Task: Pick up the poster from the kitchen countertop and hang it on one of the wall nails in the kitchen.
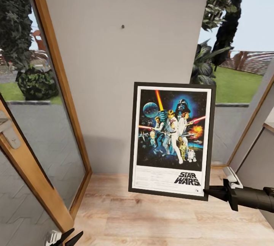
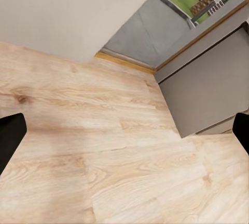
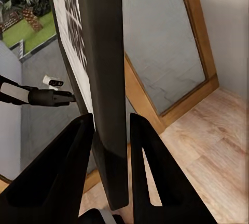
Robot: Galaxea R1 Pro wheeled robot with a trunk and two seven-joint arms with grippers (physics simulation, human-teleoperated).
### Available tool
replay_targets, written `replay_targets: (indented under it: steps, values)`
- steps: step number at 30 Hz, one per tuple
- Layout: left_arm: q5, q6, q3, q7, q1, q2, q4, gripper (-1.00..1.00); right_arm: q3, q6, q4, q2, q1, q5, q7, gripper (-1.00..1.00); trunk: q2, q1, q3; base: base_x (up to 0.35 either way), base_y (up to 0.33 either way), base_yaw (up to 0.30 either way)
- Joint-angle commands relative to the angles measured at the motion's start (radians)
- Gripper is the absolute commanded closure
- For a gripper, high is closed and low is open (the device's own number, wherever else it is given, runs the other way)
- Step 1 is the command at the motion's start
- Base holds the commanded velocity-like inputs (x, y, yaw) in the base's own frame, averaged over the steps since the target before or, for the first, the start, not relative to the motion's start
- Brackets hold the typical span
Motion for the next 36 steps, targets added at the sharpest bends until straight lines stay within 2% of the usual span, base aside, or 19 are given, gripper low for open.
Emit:
replay_targets:
  steps: [1,12,18,25,28,29,32,36]
  values:
    - [0.001,-0.004,0.001,-0.003,-0.001,0.0,0.001,-1.0,0.0,0.012,0.0,0.0,-0.001,-0.002,0.004,1.0,-0.002,0.001,-0.002,0.067,-0.019,0.0]
    - [0.001,-0.004,0.001,-0.002,-0.001,0.001,0.001,-1.0,0.001,0.014,0.001,0.0,-0.001,-0.002,0.004,1.0,-0.002,0.001,0.0,0.009,-0.003,-0.051]
    - [0.001,-0.002,0.001,-0.001,-0.001,0.0,0.001,-1.0,0.001,0.012,0.0,0.022,-0.001,-0.001,0.004,1.0,-0.002,0.001,0.0,0.0,0.0,-0.004]
    - [0.001,0.001,0.001,0.0,-0.001,0.001,0.001,-1.0,0.0,0.01,-0.001,0.027,-0.001,-0.002,0.004,1.0,-0.002,0.001,0.0,0.0,0.0,0.0]
    - [0.001,0.004,0.001,0.003,0.019,0.0,0.002,-1.0,0.006,0.008,0.001,0.029,-0.002,-0.002,-0.012,1.0,-0.002,0.001,0.0,0.0,0.0,0.0]
    - [0.002,0.005,0.002,0.004,0.048,0.001,0.003,-1.0,0.009,0.011,-0.001,0.029,-0.026,-0.004,-0.017,1.0,-0.002,0.001,0.0,0.0,0.0,0.0]
    - [0.006,0.005,0.003,0.005,0.085,0.003,0.003,-1.0,0.01,0.017,-0.001,0.03,-0.064,-0.003,-0.019,1.0,-0.002,0.001,0.0,0.0,0.0,0.0]
    - [0.008,0.005,0.004,0.005,0.106,0.004,0.003,-1.0,0.013,0.056,-0.002,0.032,-0.127,-0.003,-0.018,1.0,-0.002,0.001,0.0,0.0,0.0,0.0]
